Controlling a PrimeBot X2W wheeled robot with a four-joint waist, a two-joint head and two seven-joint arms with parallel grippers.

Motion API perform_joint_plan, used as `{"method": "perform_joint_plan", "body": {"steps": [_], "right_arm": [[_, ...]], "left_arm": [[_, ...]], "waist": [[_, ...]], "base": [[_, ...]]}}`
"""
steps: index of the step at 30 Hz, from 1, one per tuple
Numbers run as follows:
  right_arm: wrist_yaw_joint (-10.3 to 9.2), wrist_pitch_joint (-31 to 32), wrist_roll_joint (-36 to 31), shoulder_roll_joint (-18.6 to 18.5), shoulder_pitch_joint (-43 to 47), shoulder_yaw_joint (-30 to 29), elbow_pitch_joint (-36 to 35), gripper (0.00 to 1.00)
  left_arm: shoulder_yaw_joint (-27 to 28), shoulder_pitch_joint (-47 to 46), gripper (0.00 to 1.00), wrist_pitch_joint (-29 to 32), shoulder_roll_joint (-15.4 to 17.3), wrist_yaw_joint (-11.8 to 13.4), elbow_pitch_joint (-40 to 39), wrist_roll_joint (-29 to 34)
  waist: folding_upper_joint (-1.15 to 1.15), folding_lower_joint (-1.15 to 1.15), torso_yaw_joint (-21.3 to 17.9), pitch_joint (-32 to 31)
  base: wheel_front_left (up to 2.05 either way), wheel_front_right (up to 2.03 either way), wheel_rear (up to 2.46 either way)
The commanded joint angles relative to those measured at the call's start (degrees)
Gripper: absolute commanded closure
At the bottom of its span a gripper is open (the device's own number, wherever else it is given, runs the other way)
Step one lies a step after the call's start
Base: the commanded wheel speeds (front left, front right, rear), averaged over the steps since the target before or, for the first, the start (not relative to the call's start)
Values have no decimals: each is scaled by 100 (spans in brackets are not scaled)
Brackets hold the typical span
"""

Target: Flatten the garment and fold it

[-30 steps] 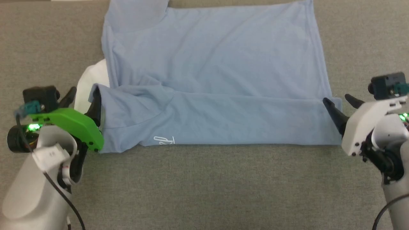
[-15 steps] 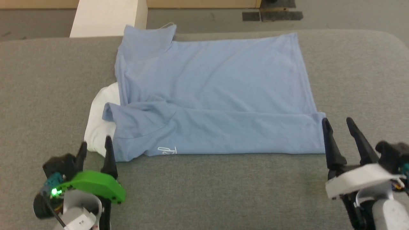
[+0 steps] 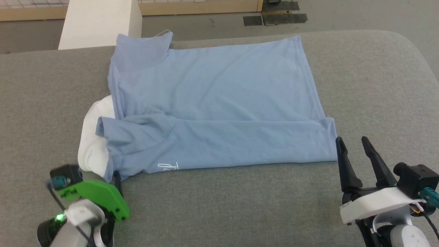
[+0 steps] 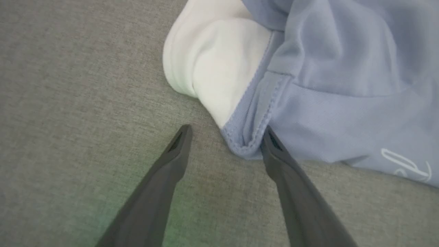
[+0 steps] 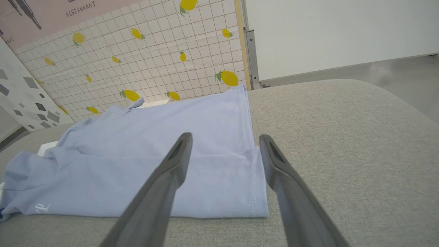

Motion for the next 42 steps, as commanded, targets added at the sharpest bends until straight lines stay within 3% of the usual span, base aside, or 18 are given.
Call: {"method": "perform_joint_plan", "body": {"steps": [1, 2, 3, 4, 6, 12, 16, 29, 30, 32, 33, 34, 38, 42], "right_arm": [[-8, 25, 18, 17, -20, 14, -42, 0], [-8, 40, 26, 18, -31, 12, -40, 0], [-8, 52, 32, 18, -40, 12, -34, 0], [-8, 66, 47, 18, -52, 13, -19, 0], [-8, 91, 26, 19, -70, 14, 7, 0], [-8, 73, -90, 19, -185, -215, 137, 0], [-8, 461, -88, 20, -389, -488, 460, 0], [-8, 3999, -396, 20, -1357, -872, 1492, 0], [-8, 4181, -411, 20, -1379, -871, 1471, 5], [-8, 4464, -461, 20, -1421, -867, 1380, 59], [-8, 4583, -502, 20, -1432, -861, 1322, 74], [-8, 4651, -546, 20, -1437, -860, 1269, 100], [-8, 4750, -594, 20, -1401, -857, 1045, 100], [-8, 4237, -532, 20, -1282, -822, 695, 100]], "left_arm": [[-29, -124, 0, 224, 15, 17, 122, -106], [-41, -177, 0, 389, 23, 6, 165, -170], [-47, -216, 12, 490, 36, 1, 188, -206], [-68, -259, 61, 589, 63, -14, 212, -223], [-88, -306, 100, 714, 90, -70, 212, -279], [-85, -301, 100, 647, 76, -160, 116, -335], [-51, -280, 100, 426, 62, -218, 87, -321], [-183, -481, 100, 216, -5, -462, 87, -298], [-194, -496, 100, 205, -6, -478, 99, -294], [-203, -526, 100, 163, -14, -506, 116, -290], [-210, -537, 100, 147, -15, -518, 125, -287], [-214, -547, 100, 129, -13, -527, 130, -280], [-228, -563, 100, -19, 8, -559, 145, -216], [-151, -511, 100, -465, 55, -572, 99, -85]], "waist": [[0, 0, -27, 59], [0, 0, -36, 81], [0, 0, -42, 100], [0, 0, -48, 115], [0, 0, -55, 141], [0, 0, -6, 167], [0, 0, 78, 192], [0, 0, 353, 431], [0, 0, 363, 441], [0, 0, 382, 465], [0, 0, 390, 478], [0, 0, 395, 486], [0, 0, 406, 459], [0, 0, 400, 305]], "base": [[0, 0, 0], [0, 0, 0], [0, 0, 0], [0, 0, 0], [0, 0, 0], [0, 0, 0], [0, 0, 0], [0, 0, 0], [0, 0, 0], [0, 0, 0], [0, 0, 0], [0, 0, 0], [0, 0, 0], [0, 0, 0]]}}
